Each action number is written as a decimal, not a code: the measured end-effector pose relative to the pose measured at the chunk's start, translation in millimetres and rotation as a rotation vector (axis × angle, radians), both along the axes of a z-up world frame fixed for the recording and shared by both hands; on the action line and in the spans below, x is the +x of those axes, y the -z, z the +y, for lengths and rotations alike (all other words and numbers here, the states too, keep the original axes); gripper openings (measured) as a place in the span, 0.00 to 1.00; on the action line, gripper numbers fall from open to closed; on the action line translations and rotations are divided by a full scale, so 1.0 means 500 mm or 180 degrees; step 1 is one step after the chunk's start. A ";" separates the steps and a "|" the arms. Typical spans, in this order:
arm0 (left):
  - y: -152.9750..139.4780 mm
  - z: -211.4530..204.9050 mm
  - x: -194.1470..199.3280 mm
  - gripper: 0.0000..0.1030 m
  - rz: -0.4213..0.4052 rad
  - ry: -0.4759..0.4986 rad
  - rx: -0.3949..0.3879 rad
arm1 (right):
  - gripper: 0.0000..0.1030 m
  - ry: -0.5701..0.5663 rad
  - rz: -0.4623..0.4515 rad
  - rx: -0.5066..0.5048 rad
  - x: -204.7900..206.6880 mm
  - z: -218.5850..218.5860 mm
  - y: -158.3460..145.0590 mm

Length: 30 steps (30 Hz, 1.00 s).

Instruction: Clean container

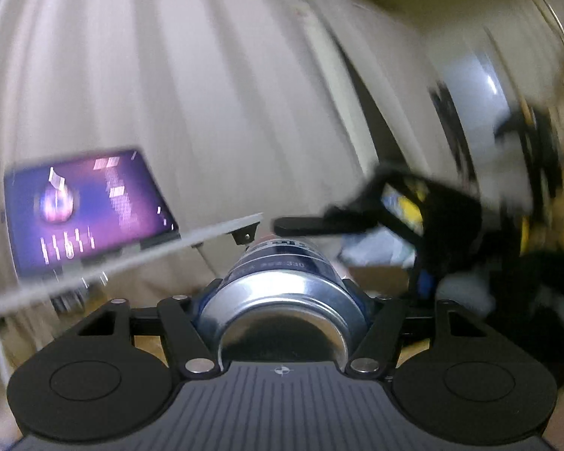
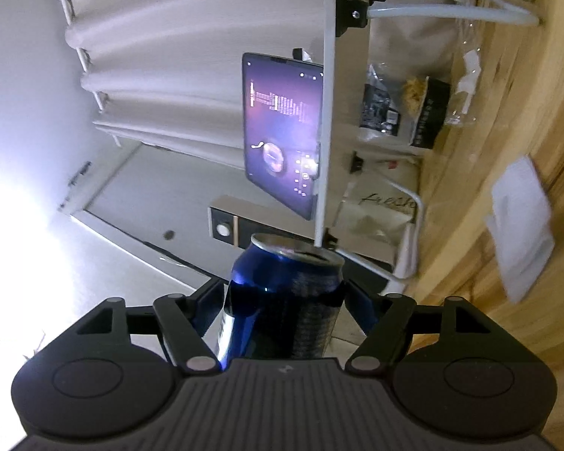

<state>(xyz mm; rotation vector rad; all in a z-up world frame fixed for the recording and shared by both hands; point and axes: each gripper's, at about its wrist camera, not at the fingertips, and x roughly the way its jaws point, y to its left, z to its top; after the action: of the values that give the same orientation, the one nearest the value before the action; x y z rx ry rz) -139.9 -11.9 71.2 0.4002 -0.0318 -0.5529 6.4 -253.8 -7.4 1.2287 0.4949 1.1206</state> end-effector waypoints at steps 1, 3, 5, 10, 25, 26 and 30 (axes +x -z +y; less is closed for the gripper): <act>0.003 -0.004 -0.005 0.65 -0.0071 0.0012 0.0106 | 0.72 -0.0008 0.0003 -0.0025 0.001 0.001 -0.002; 0.002 -0.007 -0.003 0.65 -0.0079 0.0031 0.0152 | 0.72 -0.0058 0.0019 -0.0030 -0.003 0.012 0.003; -0.002 -0.008 0.000 0.65 -0.0062 0.0045 0.0150 | 0.71 -0.0076 0.0038 0.0000 -0.004 0.019 0.009; -0.015 -0.004 0.009 0.65 0.0027 0.0044 -0.0066 | 0.70 -0.0022 -0.0099 0.0075 -0.008 0.023 0.005; 0.000 0.030 0.084 0.65 0.0441 -0.0259 -0.0578 | 0.77 0.0199 -0.0124 -0.0452 -0.015 0.018 -0.016; 0.009 0.044 0.094 0.65 0.0500 -0.0361 -0.0645 | 0.77 0.0335 -0.0149 -0.0627 -0.014 0.014 -0.019; 0.032 0.093 0.134 0.65 0.0914 -0.0543 -0.0863 | 0.76 0.0920 -0.0205 -0.2144 0.015 0.021 -0.048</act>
<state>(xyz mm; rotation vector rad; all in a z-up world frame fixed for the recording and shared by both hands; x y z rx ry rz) -72.8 34.7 55.4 0.0559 0.2002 -0.4259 13.9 -243.4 16.7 0.6434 0.5642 0.6589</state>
